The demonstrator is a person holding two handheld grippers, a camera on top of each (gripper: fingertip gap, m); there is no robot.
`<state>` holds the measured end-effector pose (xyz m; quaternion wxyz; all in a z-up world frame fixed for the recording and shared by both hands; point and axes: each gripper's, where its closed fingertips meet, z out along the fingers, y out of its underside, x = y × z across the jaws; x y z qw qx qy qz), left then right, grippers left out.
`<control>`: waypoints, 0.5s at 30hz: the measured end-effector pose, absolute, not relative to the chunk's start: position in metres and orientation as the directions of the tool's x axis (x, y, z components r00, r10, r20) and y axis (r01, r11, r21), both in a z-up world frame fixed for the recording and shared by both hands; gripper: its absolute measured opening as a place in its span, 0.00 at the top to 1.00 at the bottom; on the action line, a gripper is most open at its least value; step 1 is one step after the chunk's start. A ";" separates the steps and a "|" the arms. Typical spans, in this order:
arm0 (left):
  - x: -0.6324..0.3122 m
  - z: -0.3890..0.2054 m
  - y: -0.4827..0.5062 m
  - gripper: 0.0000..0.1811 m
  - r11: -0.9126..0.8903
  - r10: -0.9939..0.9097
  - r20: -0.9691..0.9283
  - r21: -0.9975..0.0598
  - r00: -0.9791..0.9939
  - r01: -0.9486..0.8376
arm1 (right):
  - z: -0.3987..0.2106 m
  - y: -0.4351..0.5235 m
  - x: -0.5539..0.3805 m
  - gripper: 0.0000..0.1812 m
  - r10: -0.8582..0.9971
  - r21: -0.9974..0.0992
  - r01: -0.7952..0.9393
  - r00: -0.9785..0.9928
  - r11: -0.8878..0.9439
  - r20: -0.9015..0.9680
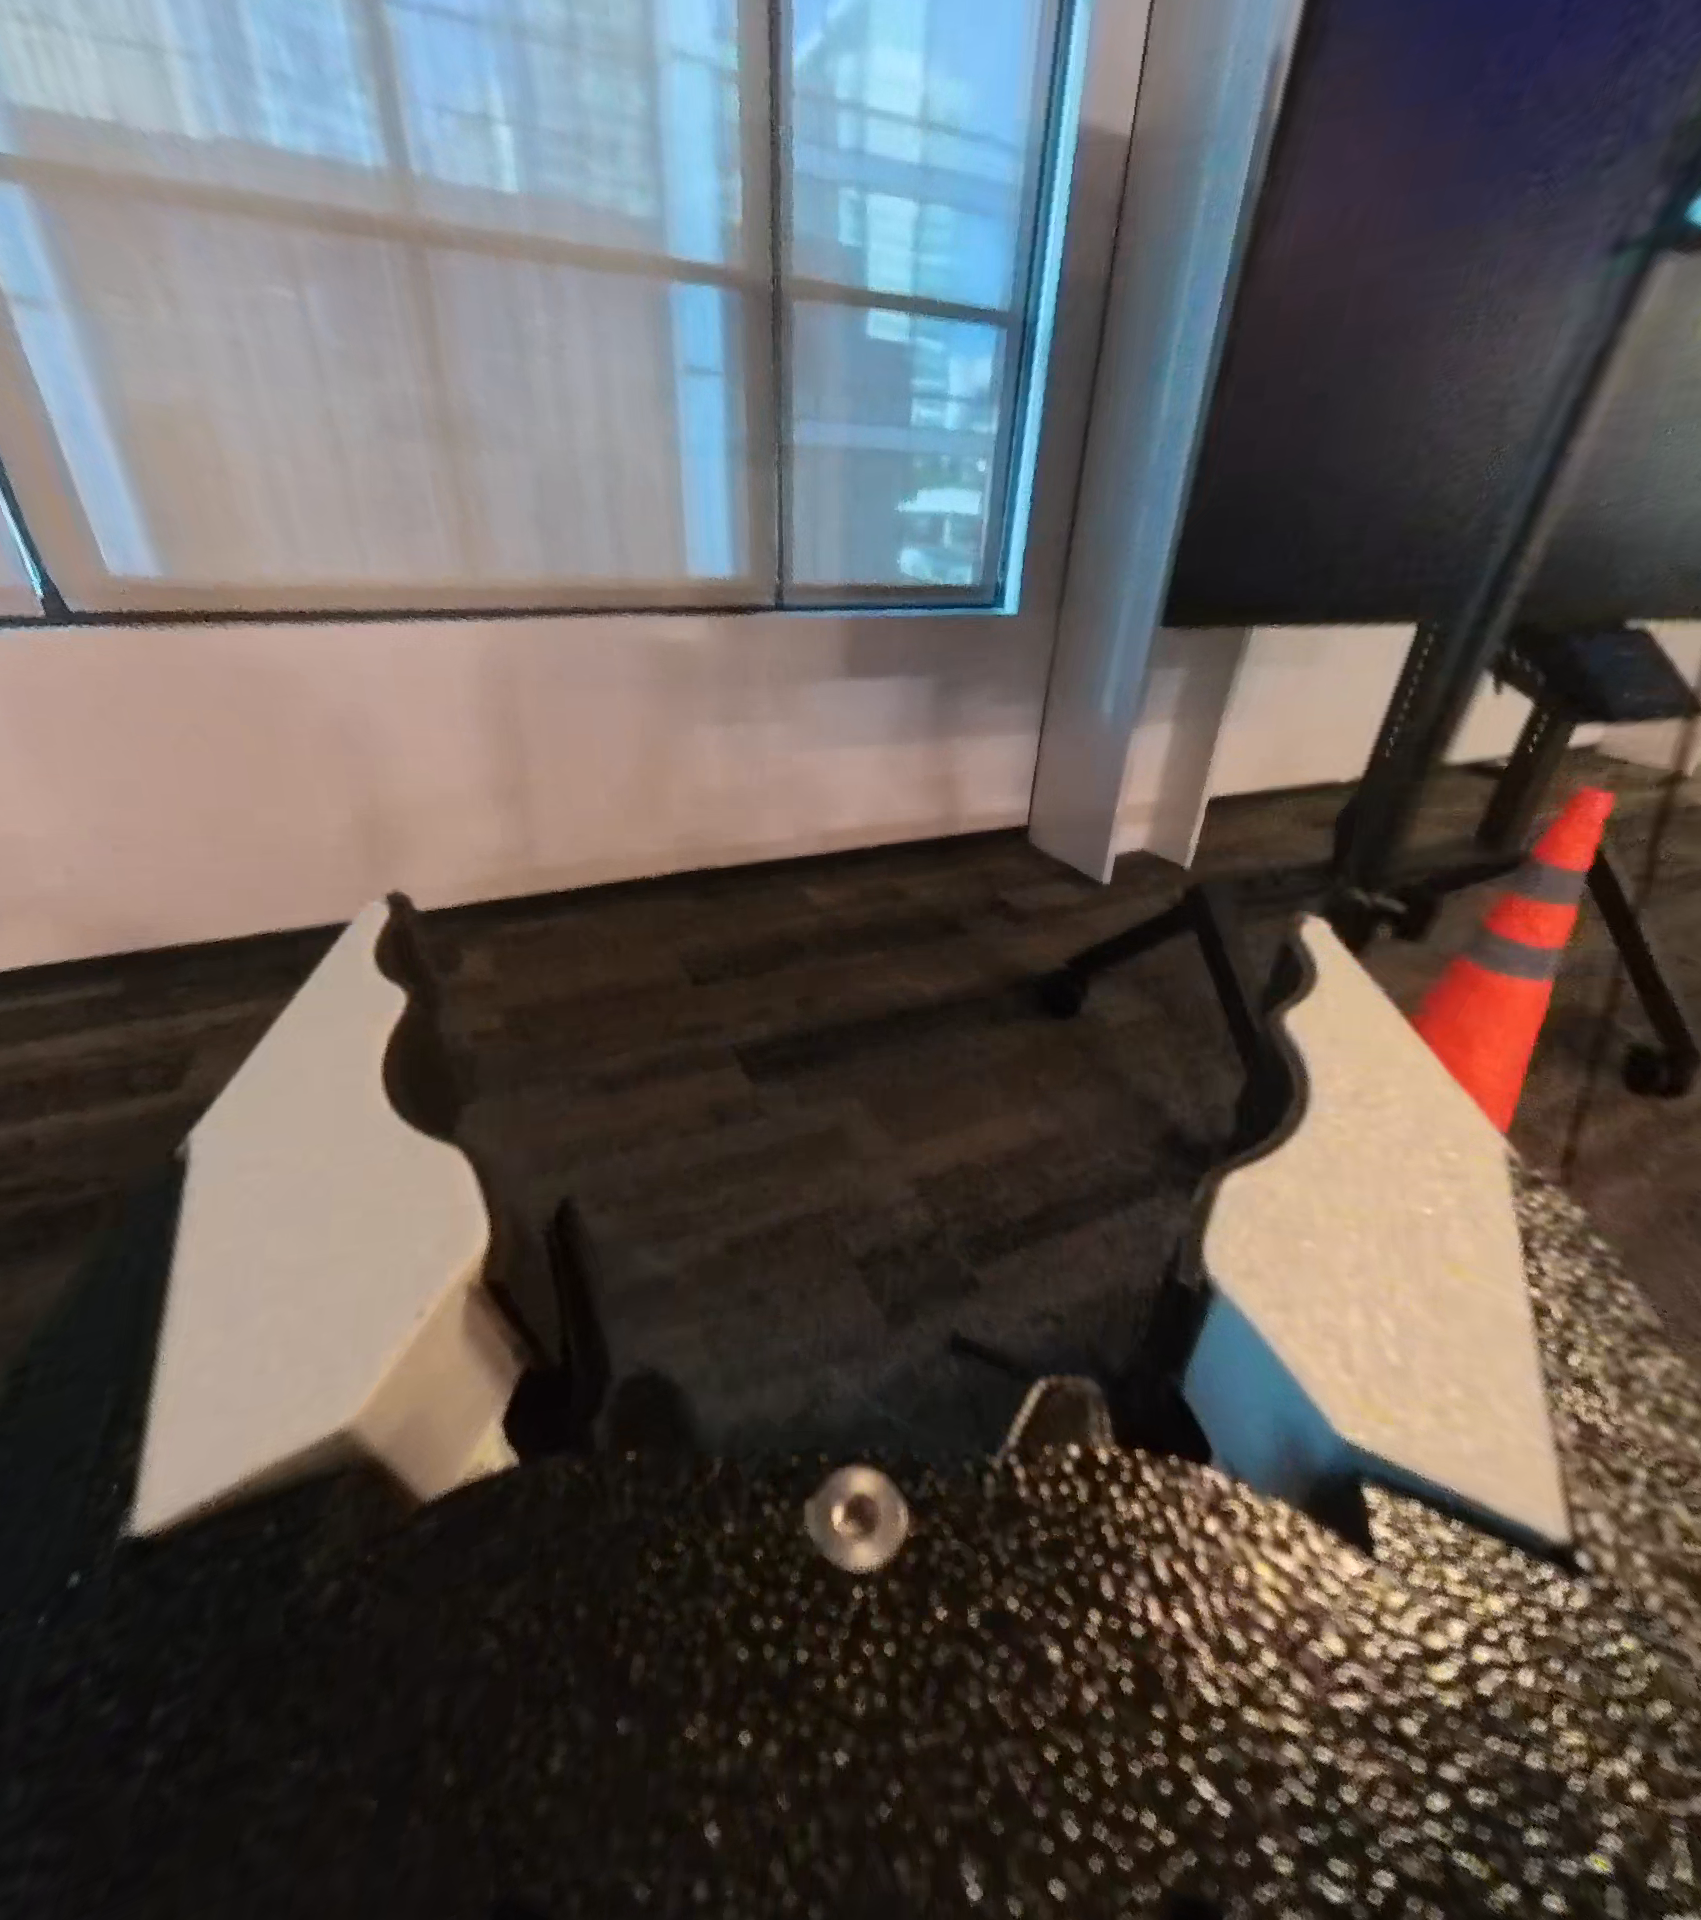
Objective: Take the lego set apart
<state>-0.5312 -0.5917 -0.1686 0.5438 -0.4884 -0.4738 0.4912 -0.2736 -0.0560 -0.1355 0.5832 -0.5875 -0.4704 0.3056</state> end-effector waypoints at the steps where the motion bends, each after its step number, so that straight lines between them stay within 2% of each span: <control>1: -0.552 -0.163 -0.599 0.16 0.047 0.996 0.041 -0.995 0.074 -0.092 | -0.116 -0.084 -0.303 0.51 0.925 -0.979 0.132 0.329 0.153 0.189; 4: -0.616 -0.148 -0.620 0.16 0.038 0.993 0.022 -0.990 0.116 -0.139 | -0.064 -0.189 -0.396 0.53 0.969 -0.975 -0.071 0.147 0.213 0.201; 7: -0.676 -0.142 -0.649 0.16 0.003 0.988 -0.017 -0.992 0.155 -0.129 | -0.028 -0.303 -0.487 0.60 0.940 -0.913 -0.251 -0.033 0.321 0.339; 10: -0.718 -0.136 -0.687 0.17 -0.037 0.984 -0.060 -0.989 0.167 -0.140 | -0.016 -0.387 -0.570 0.66 0.917 -0.897 -0.309 -0.143 0.316 0.373; 12: -0.737 -0.140 -0.722 0.18 -0.053 0.992 -0.068 -0.990 0.110 -0.132 | -0.012 -0.430 -0.610 0.75 0.911 -0.906 -0.340 -0.229 0.254 0.342; 14: -0.745 -0.149 -0.756 0.24 -0.019 0.998 -0.024 -0.995 0.051 -0.096 | -0.015 -0.462 -0.646 0.86 0.899 -0.912 -0.335 -0.281 0.235 0.335; 15: -0.746 -0.157 -0.770 0.29 -0.016 0.999 -0.018 -0.997 0.027 -0.070 | -0.019 -0.475 -0.665 0.87 0.893 -0.916 -0.323 -0.298 0.239 0.338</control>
